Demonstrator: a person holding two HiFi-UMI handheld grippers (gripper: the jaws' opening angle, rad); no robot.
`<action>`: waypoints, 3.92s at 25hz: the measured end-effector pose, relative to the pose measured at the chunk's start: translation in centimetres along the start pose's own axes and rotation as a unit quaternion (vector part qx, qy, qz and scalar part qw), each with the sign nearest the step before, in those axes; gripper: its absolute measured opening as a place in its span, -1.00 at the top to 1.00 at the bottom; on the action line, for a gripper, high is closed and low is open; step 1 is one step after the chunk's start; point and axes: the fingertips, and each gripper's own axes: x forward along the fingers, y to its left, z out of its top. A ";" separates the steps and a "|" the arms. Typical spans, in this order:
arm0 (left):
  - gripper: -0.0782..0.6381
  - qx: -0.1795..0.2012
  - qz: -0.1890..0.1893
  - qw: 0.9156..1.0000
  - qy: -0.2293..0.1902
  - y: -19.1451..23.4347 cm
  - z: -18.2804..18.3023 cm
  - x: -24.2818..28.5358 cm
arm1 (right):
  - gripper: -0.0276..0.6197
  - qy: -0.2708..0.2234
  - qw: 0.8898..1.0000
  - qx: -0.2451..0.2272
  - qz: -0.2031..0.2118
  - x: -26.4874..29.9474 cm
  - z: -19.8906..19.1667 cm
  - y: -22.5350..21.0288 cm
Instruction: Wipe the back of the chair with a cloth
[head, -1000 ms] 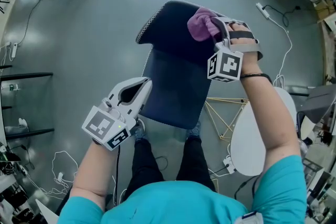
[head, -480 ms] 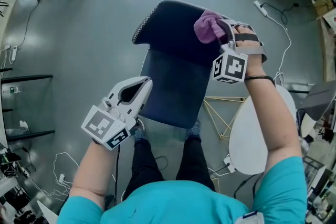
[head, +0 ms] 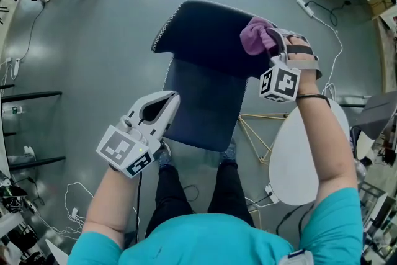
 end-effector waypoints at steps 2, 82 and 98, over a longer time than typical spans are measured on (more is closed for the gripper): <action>0.77 -0.001 0.000 1.000 0.000 0.0 0.0 0.1 | 0.75 0.006 1.000 0.004 0.001 -0.1 -0.8 0.2; 0.77 -0.073 0.076 0.994 -0.013 9.4 -8.0 -10.6 | 0.74 -0.111 0.976 -0.181 0.048 9.7 23.9 10.9; 0.77 -0.064 0.062 0.996 -0.007 7.9 -7.9 -9.4 | 0.74 -0.072 0.981 -0.174 0.054 9.3 19.3 11.1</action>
